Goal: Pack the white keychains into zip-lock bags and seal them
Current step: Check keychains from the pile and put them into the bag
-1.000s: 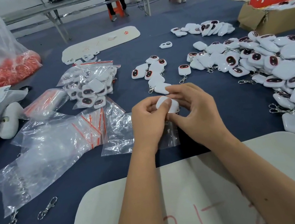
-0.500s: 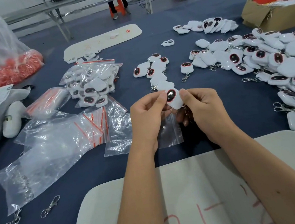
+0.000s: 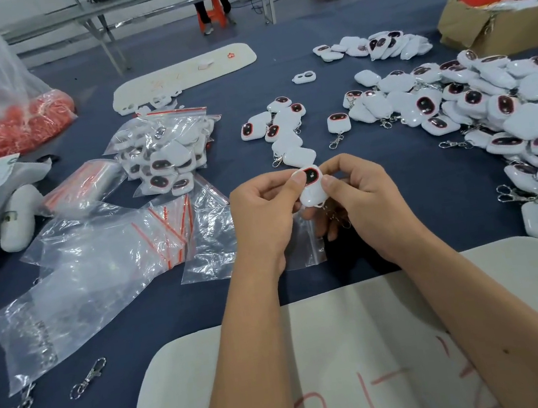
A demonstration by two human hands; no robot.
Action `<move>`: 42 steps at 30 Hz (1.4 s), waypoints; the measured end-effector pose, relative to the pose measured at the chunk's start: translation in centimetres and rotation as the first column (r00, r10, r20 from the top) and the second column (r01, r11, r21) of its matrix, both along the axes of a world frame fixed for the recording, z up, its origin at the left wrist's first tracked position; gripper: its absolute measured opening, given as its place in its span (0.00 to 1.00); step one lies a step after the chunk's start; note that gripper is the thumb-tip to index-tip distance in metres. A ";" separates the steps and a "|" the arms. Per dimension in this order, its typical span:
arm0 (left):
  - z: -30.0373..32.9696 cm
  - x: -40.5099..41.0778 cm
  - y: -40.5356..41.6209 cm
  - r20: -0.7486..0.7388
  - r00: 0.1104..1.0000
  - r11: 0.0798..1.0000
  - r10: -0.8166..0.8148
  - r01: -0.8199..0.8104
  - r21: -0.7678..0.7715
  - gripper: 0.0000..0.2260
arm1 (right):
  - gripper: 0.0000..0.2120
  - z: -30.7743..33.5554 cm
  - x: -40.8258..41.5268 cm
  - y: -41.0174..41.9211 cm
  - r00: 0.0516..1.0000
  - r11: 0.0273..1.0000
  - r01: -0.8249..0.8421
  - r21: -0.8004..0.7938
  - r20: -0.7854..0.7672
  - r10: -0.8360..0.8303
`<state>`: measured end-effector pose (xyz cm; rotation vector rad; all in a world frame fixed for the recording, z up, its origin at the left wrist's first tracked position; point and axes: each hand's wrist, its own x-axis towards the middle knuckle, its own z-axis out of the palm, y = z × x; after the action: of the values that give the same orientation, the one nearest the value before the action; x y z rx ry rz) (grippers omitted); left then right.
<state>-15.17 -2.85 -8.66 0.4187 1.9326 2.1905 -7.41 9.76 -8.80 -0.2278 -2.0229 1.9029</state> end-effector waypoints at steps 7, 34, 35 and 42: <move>-0.1 0.1 0.1 -0.130 0.991 0.998 -0.012 0.003 -0.070 0.02 | 0.06 -0.1 -0.2 0.1 1.000 1.000 0.018 0.016 0.005 -0.018; 0.2 0.4 0.5 -0.231 0.966 0.977 0.117 -0.153 -0.146 0.05 | 0.03 -0.1 -0.2 0.5 0.995 0.993 0.099 0.069 -0.012 -0.098; 0.1 0.2 0.4 -0.241 0.956 0.962 0.166 -0.211 -0.175 0.07 | 0.03 -0.2 -0.3 0.5 0.994 0.990 0.112 0.086 -0.006 -0.112; 0.6 0.1 -0.9 -0.359 0.928 0.813 0.101 -0.285 -0.508 0.11 | 0.04 -0.8 -0.8 0.7 0.981 0.981 0.194 0.012 -0.005 -0.194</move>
<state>-15.11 -3.73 -8.10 0.5062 2.7736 1.5998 -8.23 10.50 -9.56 -0.4032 -1.9327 1.7687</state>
